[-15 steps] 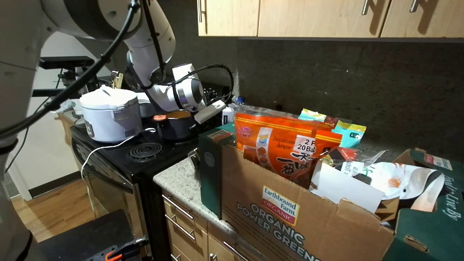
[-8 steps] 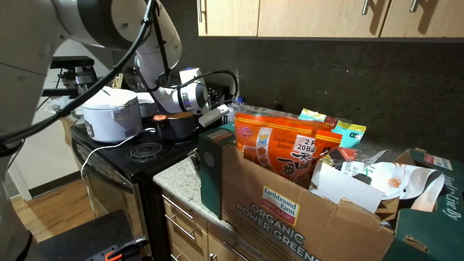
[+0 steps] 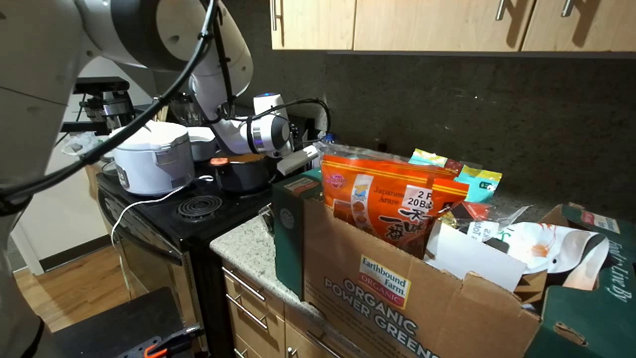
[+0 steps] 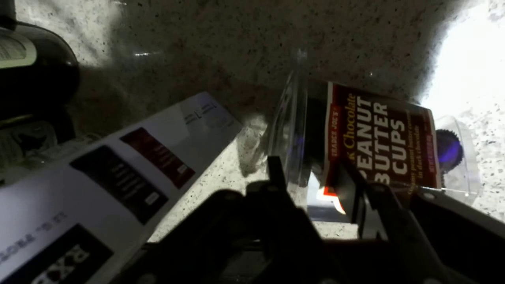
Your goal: Put the tub of peanut butter cups in the box
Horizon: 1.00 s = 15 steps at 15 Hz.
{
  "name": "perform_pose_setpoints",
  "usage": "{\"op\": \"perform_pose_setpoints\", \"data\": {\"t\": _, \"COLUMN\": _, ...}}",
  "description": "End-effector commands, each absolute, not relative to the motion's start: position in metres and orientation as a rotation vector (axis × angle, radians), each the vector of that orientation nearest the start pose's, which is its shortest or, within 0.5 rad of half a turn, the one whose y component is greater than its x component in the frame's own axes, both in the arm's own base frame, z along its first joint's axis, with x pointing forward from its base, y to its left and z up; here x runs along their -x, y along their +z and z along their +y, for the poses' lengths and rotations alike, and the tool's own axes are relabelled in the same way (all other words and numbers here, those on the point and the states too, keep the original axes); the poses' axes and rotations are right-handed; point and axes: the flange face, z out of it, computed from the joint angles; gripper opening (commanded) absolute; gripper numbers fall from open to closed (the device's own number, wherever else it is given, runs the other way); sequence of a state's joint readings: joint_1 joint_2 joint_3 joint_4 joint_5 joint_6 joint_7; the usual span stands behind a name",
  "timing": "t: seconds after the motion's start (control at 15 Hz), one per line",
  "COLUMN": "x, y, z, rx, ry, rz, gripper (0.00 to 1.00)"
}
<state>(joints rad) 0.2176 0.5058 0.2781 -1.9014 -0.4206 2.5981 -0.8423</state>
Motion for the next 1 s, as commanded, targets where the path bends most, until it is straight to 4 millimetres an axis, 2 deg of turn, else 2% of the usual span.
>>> {"op": "perform_pose_setpoints", "data": {"t": 0.0, "x": -0.581, "y": 0.266, "z": 0.302, "rx": -2.047, "ry": 0.269, "rz": 2.179, "gripper": 0.06}}
{"op": "perform_pose_setpoints", "data": {"t": 0.2, "x": -0.583, "y": 0.265, "z": 0.301, "rx": -2.043, "ry": 0.262, "rz": 2.197, "gripper": 0.00}}
{"op": "perform_pose_setpoints", "data": {"t": 0.27, "x": -0.583, "y": 0.264, "z": 0.301, "rx": -2.046, "ry": 0.258, "rz": 2.200, "gripper": 0.03}}
{"op": "perform_pose_setpoints", "data": {"t": 0.53, "x": -0.583, "y": 0.265, "z": 0.301, "rx": -2.045, "ry": 0.251, "rz": 2.206, "gripper": 0.03}}
{"op": "perform_pose_setpoints", "data": {"t": 0.93, "x": -0.572, "y": 0.287, "z": 0.310, "rx": -2.010, "ry": 0.248, "rz": 2.186, "gripper": 0.03}}
